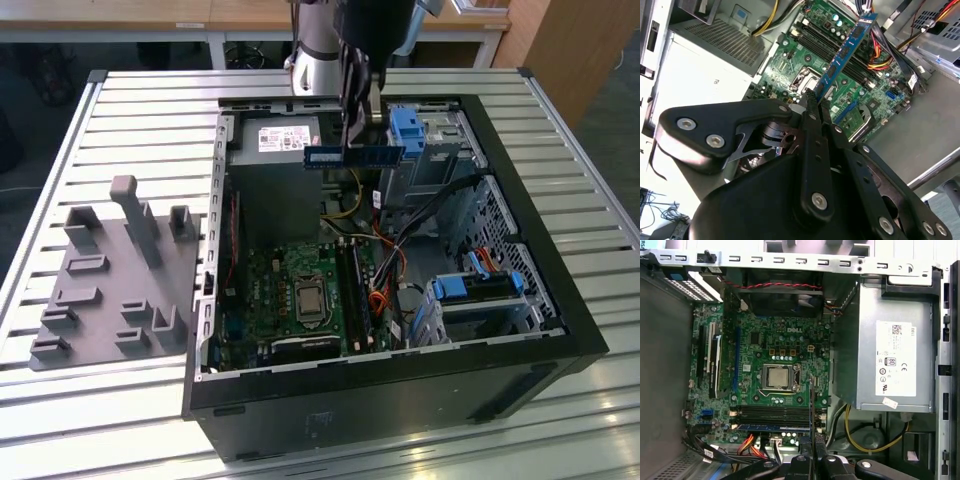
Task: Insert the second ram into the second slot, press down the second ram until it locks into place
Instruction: 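Insert the second ram into the second slot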
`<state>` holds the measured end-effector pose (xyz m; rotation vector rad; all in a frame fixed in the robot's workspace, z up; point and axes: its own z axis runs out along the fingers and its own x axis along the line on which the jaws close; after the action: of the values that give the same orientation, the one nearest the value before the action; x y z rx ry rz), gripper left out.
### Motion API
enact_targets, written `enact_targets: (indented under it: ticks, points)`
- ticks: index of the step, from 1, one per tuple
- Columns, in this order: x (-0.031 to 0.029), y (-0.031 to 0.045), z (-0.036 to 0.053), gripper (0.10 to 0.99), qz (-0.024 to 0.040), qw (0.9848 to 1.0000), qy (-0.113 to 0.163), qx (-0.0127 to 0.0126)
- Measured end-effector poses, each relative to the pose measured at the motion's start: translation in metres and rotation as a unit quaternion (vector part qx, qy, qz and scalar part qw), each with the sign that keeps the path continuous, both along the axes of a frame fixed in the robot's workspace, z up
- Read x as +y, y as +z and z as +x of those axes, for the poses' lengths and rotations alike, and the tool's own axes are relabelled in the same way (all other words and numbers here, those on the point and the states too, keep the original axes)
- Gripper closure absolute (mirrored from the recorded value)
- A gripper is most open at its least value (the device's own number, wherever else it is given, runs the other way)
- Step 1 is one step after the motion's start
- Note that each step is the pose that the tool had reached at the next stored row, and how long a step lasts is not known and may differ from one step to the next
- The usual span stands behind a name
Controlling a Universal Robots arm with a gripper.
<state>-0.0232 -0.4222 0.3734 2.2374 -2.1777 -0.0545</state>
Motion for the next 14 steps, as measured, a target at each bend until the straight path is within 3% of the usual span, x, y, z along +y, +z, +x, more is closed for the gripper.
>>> enact_targets:
  ticks: [14]
  points:
    - [-0.0053, 0.0000, 0.0000, 0.949, -0.0003, 1.0000, 0.000, 0.0000]
